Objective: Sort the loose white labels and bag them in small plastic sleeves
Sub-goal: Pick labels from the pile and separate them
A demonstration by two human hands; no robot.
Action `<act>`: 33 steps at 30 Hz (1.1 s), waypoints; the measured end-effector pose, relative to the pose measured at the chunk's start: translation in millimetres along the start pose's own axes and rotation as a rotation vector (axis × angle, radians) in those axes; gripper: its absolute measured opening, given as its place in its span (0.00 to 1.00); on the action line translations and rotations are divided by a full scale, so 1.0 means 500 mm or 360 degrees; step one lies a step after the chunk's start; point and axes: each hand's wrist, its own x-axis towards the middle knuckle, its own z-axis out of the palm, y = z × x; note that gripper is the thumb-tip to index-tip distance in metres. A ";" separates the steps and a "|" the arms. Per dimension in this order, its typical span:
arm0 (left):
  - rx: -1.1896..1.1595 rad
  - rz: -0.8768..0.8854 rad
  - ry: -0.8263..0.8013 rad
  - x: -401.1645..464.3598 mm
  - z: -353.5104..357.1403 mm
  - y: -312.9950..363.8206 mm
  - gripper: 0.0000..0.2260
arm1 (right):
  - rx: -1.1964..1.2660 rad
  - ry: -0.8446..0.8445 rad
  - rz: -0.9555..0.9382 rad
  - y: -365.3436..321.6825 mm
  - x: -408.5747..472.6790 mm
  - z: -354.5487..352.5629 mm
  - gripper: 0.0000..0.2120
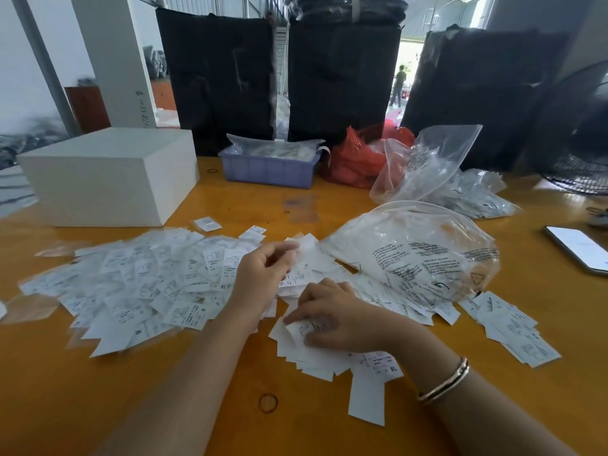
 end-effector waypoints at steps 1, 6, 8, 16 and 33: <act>0.0013 0.0002 -0.0006 0.000 0.002 -0.001 0.06 | 0.0051 0.0049 0.0003 -0.001 0.002 0.002 0.15; 0.0078 0.0027 0.0005 0.000 0.005 -0.004 0.04 | 0.0631 0.0277 0.0050 -0.004 -0.002 0.003 0.03; 0.0093 0.0005 0.0017 0.002 0.007 -0.004 0.05 | 0.0996 0.0420 0.0076 -0.001 -0.007 -0.003 0.03; 0.0376 0.0167 -0.0162 0.041 0.022 0.027 0.04 | 0.2152 0.1190 0.0059 0.027 -0.013 -0.028 0.05; 0.0609 0.0388 -0.0264 0.005 0.023 0.004 0.03 | 0.1972 0.1564 0.0351 0.039 0.018 -0.013 0.06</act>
